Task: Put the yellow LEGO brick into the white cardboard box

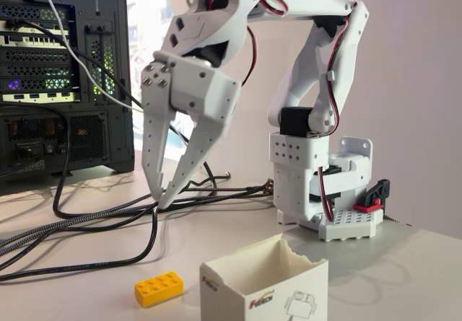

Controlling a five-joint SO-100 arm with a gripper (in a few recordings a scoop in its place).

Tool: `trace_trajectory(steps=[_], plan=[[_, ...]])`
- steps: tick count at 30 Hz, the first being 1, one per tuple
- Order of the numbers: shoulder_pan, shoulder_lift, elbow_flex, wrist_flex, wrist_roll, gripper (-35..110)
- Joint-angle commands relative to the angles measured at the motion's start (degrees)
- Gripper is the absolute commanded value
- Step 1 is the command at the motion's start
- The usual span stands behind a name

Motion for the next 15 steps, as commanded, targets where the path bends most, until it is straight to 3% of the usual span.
trace_trajectory(steps=[1,8,15], plan=[[0.44,-1.05,-6.94,3.16,9.84,4],[0.62,-8.88,-11.69,5.71,23.91,10],[0.79,-12.48,-14.33,7.03,30.32,22]])
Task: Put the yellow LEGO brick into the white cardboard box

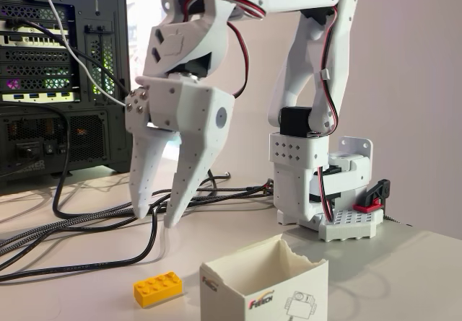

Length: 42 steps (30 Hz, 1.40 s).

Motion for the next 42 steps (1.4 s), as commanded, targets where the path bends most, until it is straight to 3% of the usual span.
trace_trajectory(steps=[1,5,13,42], plan=[[0.97,0.18,-5.80,1.05,5.80,25],[0.62,-1.76,-5.19,0.44,8.61,33],[-1.14,-5.80,0.35,-7.91,11.43,33],[-5.62,-18.54,-1.05,-8.70,20.30,22]])
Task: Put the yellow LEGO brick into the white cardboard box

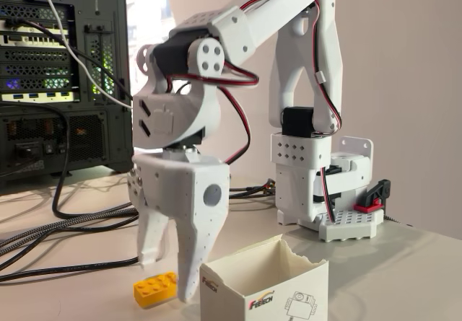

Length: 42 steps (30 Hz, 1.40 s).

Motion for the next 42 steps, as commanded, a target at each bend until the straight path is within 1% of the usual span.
trace_trajectory(steps=[1,3,5,12,17,19,24,32,37,42], plan=[[-0.79,1.23,-1.41,0.62,1.32,21],[-0.70,0.97,-1.41,0.62,1.23,18],[-0.62,0.79,-1.58,0.97,1.23,8],[0.00,0.44,-2.99,2.99,0.09,-2],[0.53,0.44,-4.04,4.57,-1.49,-5],[0.62,0.44,-4.22,4.66,-1.67,-9],[1.05,0.70,-5.89,6.77,-3.60,-9],[3.16,5.19,-8.61,10.28,-13.62,-9],[3.96,6.94,-11.78,13.80,-24.35,-9],[3.96,10.11,-14.06,16.44,-32.17,-9]])
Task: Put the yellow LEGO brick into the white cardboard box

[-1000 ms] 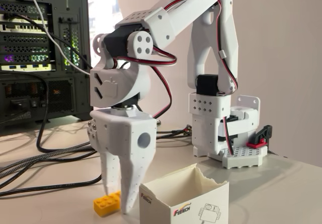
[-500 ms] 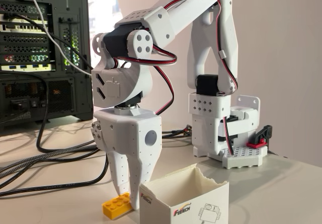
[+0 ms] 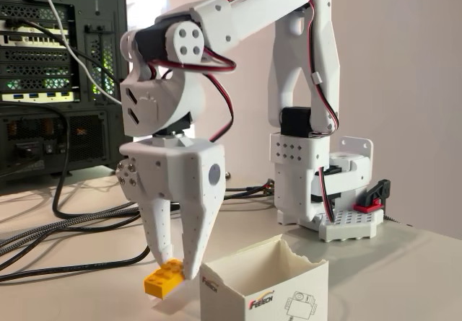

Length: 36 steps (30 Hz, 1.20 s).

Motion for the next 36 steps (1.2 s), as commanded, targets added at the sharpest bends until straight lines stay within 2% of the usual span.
trace_trajectory(steps=[1,14,19,36], plan=[[0.70,10.11,-6.42,3.96,-9.32,-9],[-5.62,20.92,-5.01,4.83,-36.04,-9],[-9.93,26.02,-0.70,2.81,-42.28,-9],[-19.51,31.64,4.83,-1.05,-39.90,-9]])
